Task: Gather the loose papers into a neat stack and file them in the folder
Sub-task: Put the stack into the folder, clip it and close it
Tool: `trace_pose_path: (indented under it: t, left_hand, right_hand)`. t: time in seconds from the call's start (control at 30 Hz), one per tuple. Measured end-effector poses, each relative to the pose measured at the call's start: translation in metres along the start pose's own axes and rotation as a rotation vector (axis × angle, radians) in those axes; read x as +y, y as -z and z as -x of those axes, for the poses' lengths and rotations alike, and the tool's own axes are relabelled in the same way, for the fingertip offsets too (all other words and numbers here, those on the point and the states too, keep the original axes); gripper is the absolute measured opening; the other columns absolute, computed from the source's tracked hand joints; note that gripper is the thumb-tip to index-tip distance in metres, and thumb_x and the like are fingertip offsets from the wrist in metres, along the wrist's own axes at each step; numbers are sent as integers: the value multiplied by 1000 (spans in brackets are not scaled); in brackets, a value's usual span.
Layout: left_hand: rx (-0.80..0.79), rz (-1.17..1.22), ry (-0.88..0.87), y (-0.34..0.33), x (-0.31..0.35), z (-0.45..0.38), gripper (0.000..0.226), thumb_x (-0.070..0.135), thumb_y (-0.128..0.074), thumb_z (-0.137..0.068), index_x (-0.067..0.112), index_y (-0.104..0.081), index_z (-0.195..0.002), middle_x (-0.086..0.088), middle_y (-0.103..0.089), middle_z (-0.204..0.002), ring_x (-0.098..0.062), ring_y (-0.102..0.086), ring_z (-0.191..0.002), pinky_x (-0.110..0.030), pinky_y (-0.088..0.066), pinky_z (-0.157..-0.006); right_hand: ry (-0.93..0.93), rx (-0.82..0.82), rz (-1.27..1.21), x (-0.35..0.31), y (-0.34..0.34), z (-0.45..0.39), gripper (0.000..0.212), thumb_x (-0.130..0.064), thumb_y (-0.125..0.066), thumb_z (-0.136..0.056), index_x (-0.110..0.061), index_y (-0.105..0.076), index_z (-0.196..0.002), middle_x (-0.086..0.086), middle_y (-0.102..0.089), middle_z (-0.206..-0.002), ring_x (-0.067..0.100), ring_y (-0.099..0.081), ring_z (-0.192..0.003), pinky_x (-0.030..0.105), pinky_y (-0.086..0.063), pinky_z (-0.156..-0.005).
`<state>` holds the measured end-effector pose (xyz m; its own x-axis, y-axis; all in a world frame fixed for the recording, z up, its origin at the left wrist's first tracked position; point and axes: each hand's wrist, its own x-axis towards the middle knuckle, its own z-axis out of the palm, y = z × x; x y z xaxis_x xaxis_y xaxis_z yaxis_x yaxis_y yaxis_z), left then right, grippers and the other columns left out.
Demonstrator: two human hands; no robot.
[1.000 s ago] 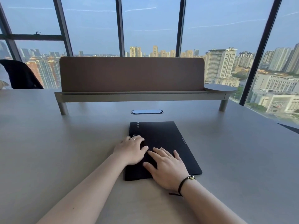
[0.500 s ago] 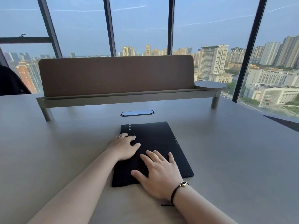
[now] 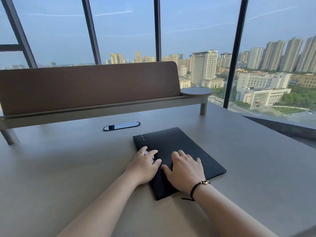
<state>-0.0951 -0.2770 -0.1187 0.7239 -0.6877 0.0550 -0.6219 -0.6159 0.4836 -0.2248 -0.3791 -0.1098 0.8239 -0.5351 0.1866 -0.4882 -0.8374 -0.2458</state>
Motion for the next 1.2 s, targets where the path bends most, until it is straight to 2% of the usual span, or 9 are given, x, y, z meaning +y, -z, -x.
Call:
trace_pose_path:
  t: [0.13, 0.3, 0.4, 0.57, 0.87, 1.07, 1.13, 1.2]
  left_hand:
    - [19, -14, -16, -26, 42, -32, 52, 54, -40, -93, 39, -43, -143, 2, -21, -163, -17, -23, -148, -37, -26, -116]
    - [96, 45, -21, -58, 93, -76, 57, 57, -42, -91, 29, -49, -140, 2, -35, -158, -22, -37, -142, -38, -31, -114]
    - [59, 50, -75, -76, 117, -102, 64, 59, -42, -90, 25, -46, -144, 4, -33, -159, -25, -38, -141, -37, -30, -114]
    - [11, -106, -171, -96, 145, -149, 72, 65, -34, -89, 29, -33, -151, 8, -24, -163, -19, -26, -147, -43, -17, -120]
    - [-1, -123, -178, -122, 169, -214, 73, 67, -27, -89, 30, -29, -152, 8, -19, -164, -17, -19, -150, -49, -13, -120]
    - [10, -112, -167, -123, 174, -220, 71, 68, -30, -90, 30, -33, -149, 1, -20, -165, -18, -21, -150, -49, -14, -120]
    - [28, -98, -184, -120, 175, -213, 63, 67, -29, -91, 28, -45, -139, -1, -33, -159, -21, -32, -145, -49, -23, -117]
    - [59, -16, -186, -117, 172, -205, 53, 63, -32, -93, 26, -54, -124, -2, -52, -145, -26, -47, -132, -45, -35, -109]
  right_hand:
    - [-111, 40, -70, 53, 2, -17, 40, -59, -37, -93, -24, -50, -107, -5, -59, -121, 18, -54, -123, 53, -23, -117]
    - [-242, 72, -89, 120, 11, -48, 43, -62, -37, -91, -26, -53, -109, -7, -59, -131, 12, -47, -132, 50, -15, -121]
    - [-293, 82, -84, 156, 16, -69, 46, -64, -38, -89, -27, -54, -111, -6, -59, -133, 13, -47, -133, 48, -17, -121]
    - [-343, 96, -70, 206, 21, -106, 50, -65, -38, -87, -28, -55, -115, -5, -60, -134, 15, -49, -132, 47, -21, -119]
    - [-381, 98, -52, 246, 30, -152, 51, -64, -44, -90, -28, -56, -124, 1, -64, -133, 25, -54, -126, 45, -32, -114]
    - [-361, 117, -22, 248, 33, -158, 46, -60, -45, -92, -26, -59, -120, 4, -67, -127, 27, -58, -120, 40, -39, -103]
    - [-359, 140, 0, 246, 32, -155, 44, -60, -46, -92, -26, -63, -114, 4, -69, -121, 28, -61, -115, 38, -44, -93]
    - [-341, 220, 5, 242, 33, -151, 40, -58, -47, -92, -26, -67, -102, 5, -73, -110, 30, -65, -104, 35, -43, -78]
